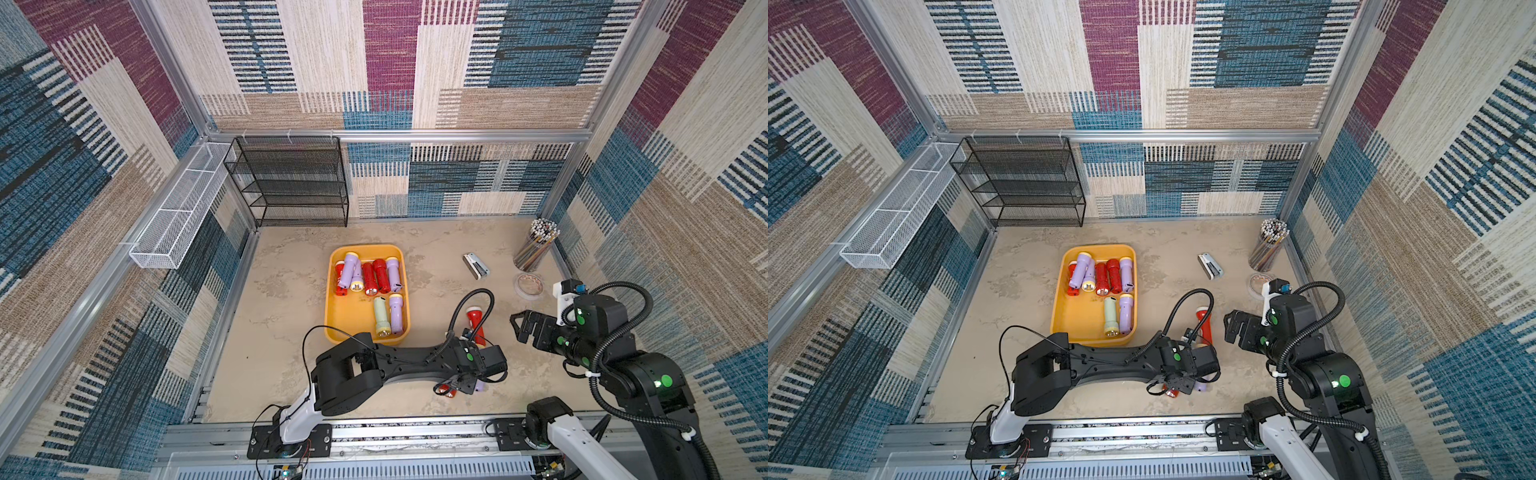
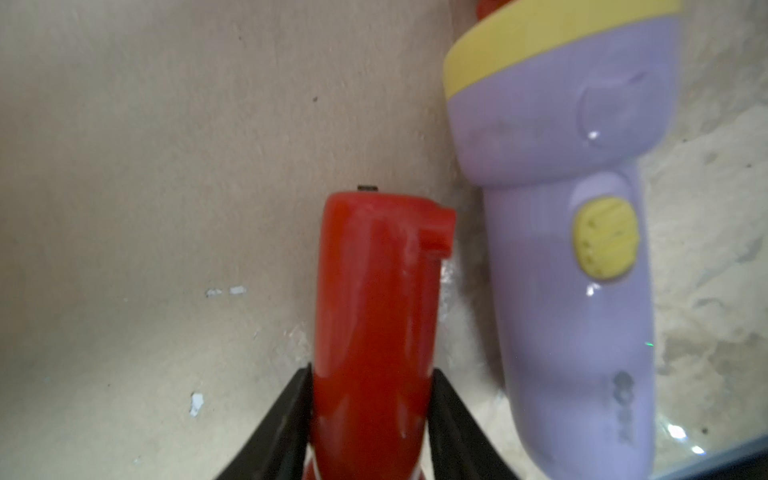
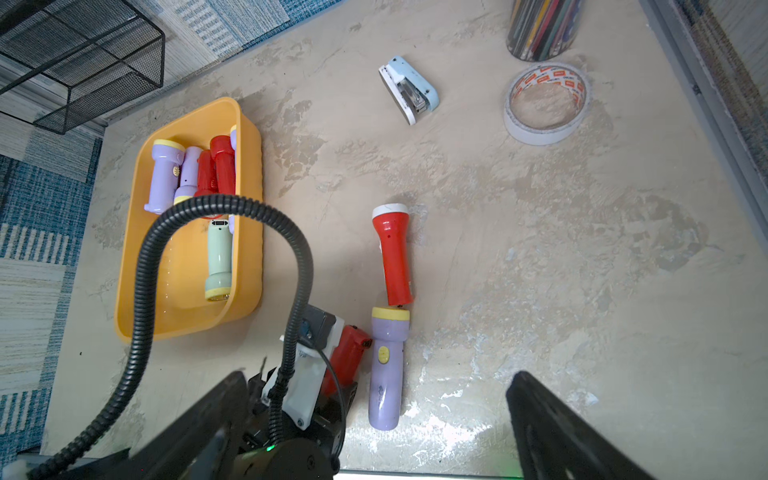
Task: Put the flashlights into the storage boxes
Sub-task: Pick up the flashlight from the center of the board, then place the flashlight at the storage box.
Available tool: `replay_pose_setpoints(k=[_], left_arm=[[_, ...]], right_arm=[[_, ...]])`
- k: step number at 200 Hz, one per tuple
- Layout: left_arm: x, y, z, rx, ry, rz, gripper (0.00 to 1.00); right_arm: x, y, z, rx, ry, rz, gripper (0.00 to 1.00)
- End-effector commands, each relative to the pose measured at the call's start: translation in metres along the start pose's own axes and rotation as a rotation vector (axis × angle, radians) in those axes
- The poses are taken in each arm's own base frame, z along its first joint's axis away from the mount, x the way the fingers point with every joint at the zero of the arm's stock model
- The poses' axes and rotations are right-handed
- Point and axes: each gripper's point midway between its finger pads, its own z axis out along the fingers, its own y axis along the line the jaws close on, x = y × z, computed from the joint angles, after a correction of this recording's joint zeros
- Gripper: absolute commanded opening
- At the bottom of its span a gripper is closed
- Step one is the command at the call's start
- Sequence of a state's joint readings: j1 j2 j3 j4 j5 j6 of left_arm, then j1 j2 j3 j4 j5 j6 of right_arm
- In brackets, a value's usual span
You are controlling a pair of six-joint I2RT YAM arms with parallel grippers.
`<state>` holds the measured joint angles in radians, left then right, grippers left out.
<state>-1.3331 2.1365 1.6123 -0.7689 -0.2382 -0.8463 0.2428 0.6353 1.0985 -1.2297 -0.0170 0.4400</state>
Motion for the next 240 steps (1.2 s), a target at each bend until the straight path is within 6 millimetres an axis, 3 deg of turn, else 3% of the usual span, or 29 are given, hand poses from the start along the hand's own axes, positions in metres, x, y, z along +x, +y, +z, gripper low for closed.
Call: replay_pose_setpoints(k=[1,16,60,96,129,167,240], left_arm=[[0.006,0.007,0.007,-0.021,0.039,0.037,0.38],[0.008,0.01,0.011,-0.018,0.052,0.03,0.29],[0.006,0.016,0.007,-0.033,0.063,0.03,0.2],[-0.003,0.029,-0.027,-0.047,0.016,0.025,0.17],[-0.014,0.055,-0.067,-0.099,-0.059,0.02,0.18],[-0.027,0.104,-0.107,-0.185,-0.12,-0.019,0.22],[-0.018,0.244,-0.151,-0.294,-0.185,-0.256,0.31]], right_arm=[[-0.001,0.003,0.0,-0.018,-0.009,-0.003,1.0],[0.0,0.003,-0.001,-0.023,-0.01,0.0,1.0],[0.002,0.004,-0.002,-0.033,-0.009,0.004,1.0],[0.003,0.005,0.0,-0.039,-0.005,0.001,1.0],[0.001,0.008,0.0,-0.053,-0.007,-0.007,1.0],[-0.001,0.015,0.006,-0.089,-0.008,-0.03,1.0],[0.005,0.023,0.007,-0.151,-0.011,-0.047,1.0]])
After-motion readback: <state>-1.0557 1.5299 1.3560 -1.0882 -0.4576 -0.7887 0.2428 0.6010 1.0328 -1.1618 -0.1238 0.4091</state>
